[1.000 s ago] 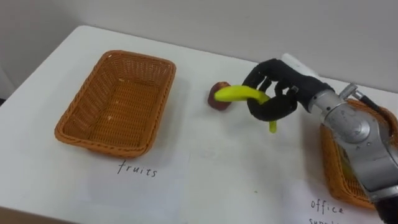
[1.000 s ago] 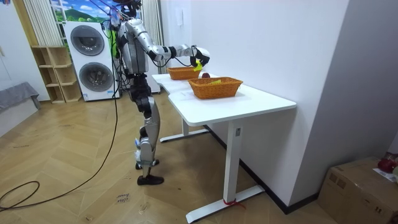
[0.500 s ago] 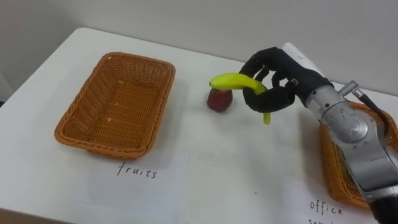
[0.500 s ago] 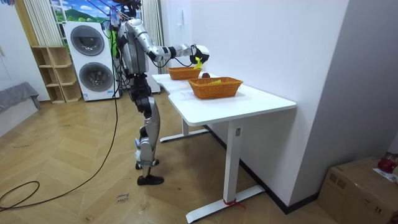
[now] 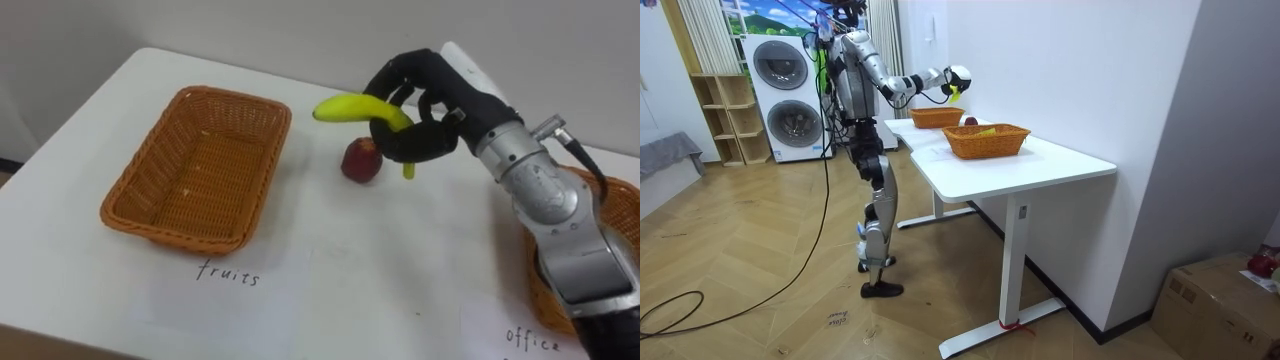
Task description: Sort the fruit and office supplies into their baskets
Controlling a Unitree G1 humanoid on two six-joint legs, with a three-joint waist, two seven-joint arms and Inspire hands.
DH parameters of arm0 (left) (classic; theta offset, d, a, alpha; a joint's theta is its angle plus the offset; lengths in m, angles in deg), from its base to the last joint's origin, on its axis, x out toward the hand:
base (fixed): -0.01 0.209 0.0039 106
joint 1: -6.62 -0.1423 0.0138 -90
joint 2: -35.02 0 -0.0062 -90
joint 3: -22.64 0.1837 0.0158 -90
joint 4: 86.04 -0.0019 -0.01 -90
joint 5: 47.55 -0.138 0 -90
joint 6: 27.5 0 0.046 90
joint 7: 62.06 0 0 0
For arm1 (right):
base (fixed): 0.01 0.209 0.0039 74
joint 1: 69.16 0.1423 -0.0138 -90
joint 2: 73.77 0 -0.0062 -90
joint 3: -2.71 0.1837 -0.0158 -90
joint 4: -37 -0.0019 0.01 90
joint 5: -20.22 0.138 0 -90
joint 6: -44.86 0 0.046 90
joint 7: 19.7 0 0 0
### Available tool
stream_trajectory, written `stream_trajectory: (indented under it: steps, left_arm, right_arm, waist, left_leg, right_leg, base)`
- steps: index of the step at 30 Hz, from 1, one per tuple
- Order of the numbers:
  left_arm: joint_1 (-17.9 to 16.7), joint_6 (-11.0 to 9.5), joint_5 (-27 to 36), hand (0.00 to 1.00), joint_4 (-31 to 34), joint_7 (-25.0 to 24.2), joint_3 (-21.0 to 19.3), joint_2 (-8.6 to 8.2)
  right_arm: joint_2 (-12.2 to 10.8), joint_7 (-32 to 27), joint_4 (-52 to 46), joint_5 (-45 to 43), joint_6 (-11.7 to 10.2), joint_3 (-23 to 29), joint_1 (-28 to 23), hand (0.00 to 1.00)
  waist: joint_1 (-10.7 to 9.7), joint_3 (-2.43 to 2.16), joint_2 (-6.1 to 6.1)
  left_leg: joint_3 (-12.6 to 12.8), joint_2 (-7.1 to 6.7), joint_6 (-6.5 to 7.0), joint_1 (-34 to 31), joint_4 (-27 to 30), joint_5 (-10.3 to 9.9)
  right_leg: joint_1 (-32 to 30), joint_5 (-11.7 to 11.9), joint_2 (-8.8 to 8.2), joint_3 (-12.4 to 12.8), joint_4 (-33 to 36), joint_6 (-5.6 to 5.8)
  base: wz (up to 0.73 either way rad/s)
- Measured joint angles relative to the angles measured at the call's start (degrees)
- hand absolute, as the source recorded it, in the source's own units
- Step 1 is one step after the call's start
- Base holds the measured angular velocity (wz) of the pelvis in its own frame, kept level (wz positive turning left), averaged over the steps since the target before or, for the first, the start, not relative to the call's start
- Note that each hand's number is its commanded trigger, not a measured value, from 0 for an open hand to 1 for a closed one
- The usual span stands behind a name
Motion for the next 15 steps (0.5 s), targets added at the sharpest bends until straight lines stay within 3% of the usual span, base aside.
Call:
stream_trajectory:
  steps: [8,15]
  left_arm:
    - [0.6,0.0,0.0,0.0,0.0,1.2,0.0,0.0]
    - [0.7,0.4,-0.2,0.0,2.5,0.9,0.1,-0.01]
  right_arm:
    - [-0.3,-0.1,0.0,0.0,0.0,0.0,0.0,1.0]
    - [-0.7,-0.3,0.1,-1.2,0.1,-2.5,0.9,1.0]
  waist:
    - [1.2,0.5,-0.67]
    - [2.3,0.82,-0.13]
  left_leg:
    - [-0.2,-0.02,0.01,-0.1,0.0,0.0]
    - [-1.0,-0.04,0.0,-1.1,0.2,0.0]
  right_leg:
    - [0.0,0.0,-0.07,-0.5,0.0,0.0]
    - [-0.5,0.0,-0.07,-1.5,0.0,0.01]
  base:
    - [0.0]
    - [0.05]
